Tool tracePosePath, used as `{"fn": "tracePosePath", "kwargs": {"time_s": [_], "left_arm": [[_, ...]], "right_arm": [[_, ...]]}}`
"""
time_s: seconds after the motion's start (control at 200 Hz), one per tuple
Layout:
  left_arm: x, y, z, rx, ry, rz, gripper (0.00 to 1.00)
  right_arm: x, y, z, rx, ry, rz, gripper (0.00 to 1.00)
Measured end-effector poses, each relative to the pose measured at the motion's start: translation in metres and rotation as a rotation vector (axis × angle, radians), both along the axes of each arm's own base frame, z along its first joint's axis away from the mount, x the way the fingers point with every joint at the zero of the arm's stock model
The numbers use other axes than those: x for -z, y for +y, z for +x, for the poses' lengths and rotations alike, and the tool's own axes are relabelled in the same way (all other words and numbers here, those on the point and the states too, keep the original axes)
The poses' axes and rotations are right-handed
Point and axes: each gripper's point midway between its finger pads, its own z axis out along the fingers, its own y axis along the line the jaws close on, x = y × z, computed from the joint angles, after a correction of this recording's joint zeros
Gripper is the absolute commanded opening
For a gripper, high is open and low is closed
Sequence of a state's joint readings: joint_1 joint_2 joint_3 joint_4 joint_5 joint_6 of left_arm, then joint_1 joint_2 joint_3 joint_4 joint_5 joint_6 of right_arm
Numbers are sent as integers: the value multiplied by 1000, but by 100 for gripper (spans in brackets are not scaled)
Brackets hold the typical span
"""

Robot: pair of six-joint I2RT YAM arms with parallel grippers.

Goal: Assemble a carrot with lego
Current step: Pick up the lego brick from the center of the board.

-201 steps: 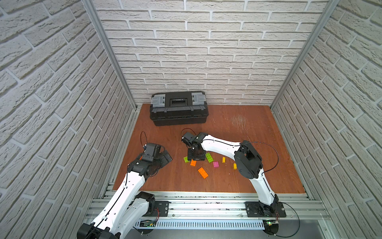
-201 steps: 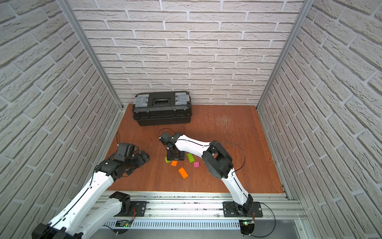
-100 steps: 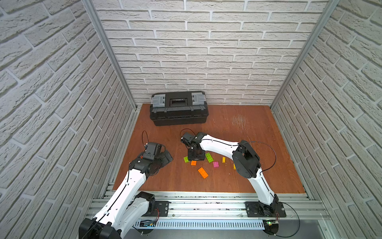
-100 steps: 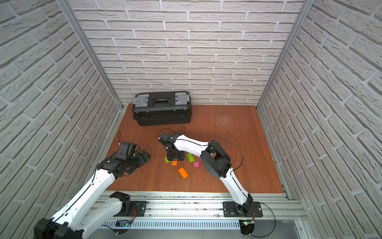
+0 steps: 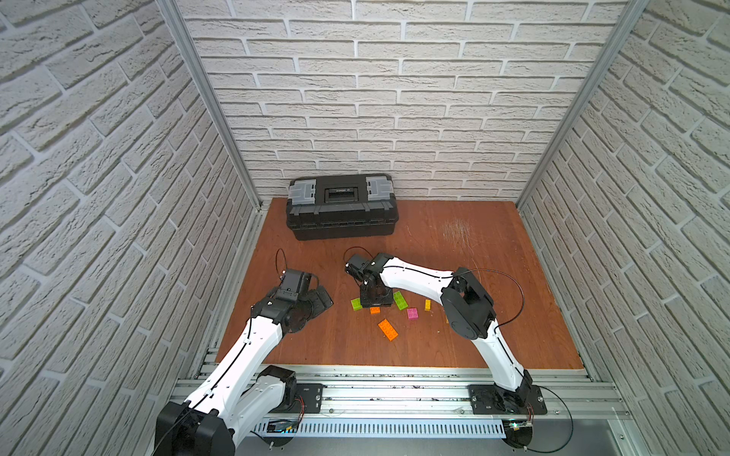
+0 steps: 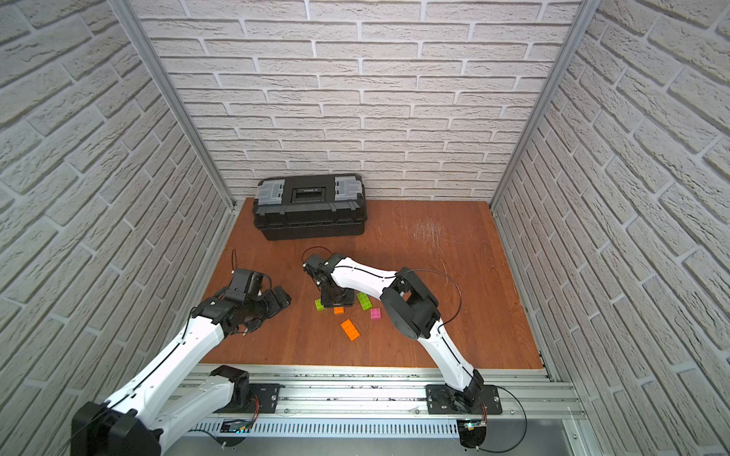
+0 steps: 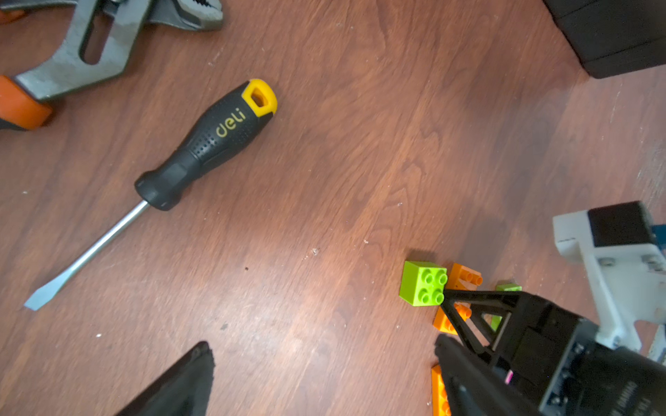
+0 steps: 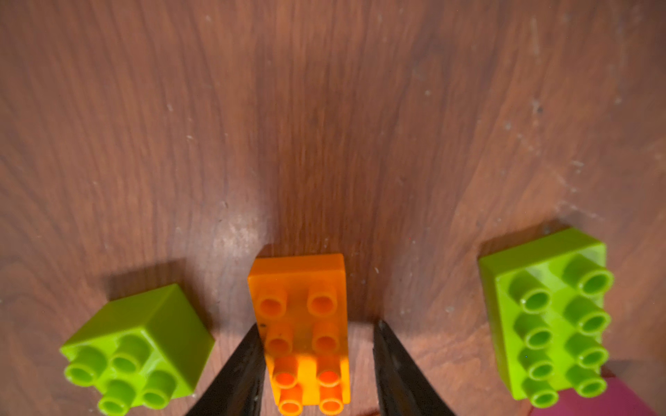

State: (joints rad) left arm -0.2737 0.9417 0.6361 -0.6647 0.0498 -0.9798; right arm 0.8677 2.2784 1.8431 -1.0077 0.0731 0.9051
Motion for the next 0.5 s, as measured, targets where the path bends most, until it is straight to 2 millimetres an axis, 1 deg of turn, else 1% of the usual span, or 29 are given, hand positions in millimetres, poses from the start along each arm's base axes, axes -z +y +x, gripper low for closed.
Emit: {"fn": "tracePosePath", "kwargs": {"time_s": [0.085,0.19,0.28,0.365,0.445,0.5], "left_arm": [[0,0,1,-3,-2,-2,98],[0,-1,2,-1,0,-8,98],[5,-3,2,5,22,-16,97],[10,-4,1,4,46,-25,97],[13,-5,3,-2,62,-40,96],[15,-6,4,-6,73,-52,96]], "right_arm": [[-2,-1,1,-8,-4,-13,43],[-7,1,5,-26,-14,-16,33],[-10,3,8,-38,-22,-11,21],[-11,2,8,-49,-21,-15,13],[-11,2,9,-50,-20,-15,12],[-10,0,10,-49,-20,-17,14]]}}
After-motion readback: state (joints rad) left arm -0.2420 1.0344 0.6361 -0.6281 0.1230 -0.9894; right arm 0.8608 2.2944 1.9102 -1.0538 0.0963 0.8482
